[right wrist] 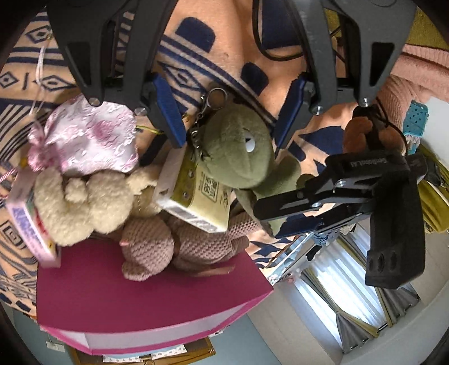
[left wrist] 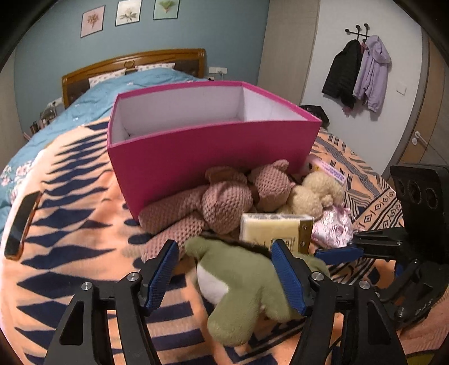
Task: Organize objects
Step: 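Withdraw the right gripper and move it to the green turtle plush, then grasp the green turtle plush with the right gripper and lift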
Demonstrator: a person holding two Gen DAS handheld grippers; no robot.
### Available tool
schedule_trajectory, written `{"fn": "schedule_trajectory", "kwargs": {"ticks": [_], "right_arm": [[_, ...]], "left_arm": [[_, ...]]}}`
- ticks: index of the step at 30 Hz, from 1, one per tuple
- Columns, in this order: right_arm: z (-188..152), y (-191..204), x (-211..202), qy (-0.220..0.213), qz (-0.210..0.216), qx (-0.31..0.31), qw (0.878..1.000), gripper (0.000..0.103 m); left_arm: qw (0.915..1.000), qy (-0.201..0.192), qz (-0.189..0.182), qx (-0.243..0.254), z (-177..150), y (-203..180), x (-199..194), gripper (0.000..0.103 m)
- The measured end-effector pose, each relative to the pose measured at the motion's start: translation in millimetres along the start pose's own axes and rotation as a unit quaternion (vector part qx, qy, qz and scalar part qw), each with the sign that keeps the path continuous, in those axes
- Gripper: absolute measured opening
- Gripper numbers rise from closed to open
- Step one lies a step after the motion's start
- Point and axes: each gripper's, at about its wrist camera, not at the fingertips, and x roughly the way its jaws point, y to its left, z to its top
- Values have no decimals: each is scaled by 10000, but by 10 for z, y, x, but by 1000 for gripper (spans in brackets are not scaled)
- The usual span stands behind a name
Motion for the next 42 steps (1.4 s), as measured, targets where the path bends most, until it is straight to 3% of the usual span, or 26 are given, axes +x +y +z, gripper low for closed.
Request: {"fn": "schedule_trajectory", "kwargs": {"ticks": [4,6,9,21,24,40,42], "right_arm": [[-6,5,62,39,-2,29,10000,67],[-13,32,71,39,10,-28,10000,58],[-26,80,63,24,-35,-164,9999,55],[-49,294,-105,-211,-458,-1058,9931,51],[-87,307,-167,-265,-621,-1260,9897,50],[-137,202,-77,-189,-207,-393,9988,58],[-131,205,-57,-206,-174,-364,9990,58]], "left_arm": [[9999,-11,-152,-43,-49,27,-45,64],[9996,25,-252,-87,-71,48,-52,63],[9992,56,-350,-192,-115,70,-66,63],[9943,49,-860,-630,-349,88,-152,63],[9945,195,-842,-594,-427,48,-108,63],[9956,106,-686,-625,-470,98,-286,62],[9963,159,-622,-580,-474,77,-271,56]]}}
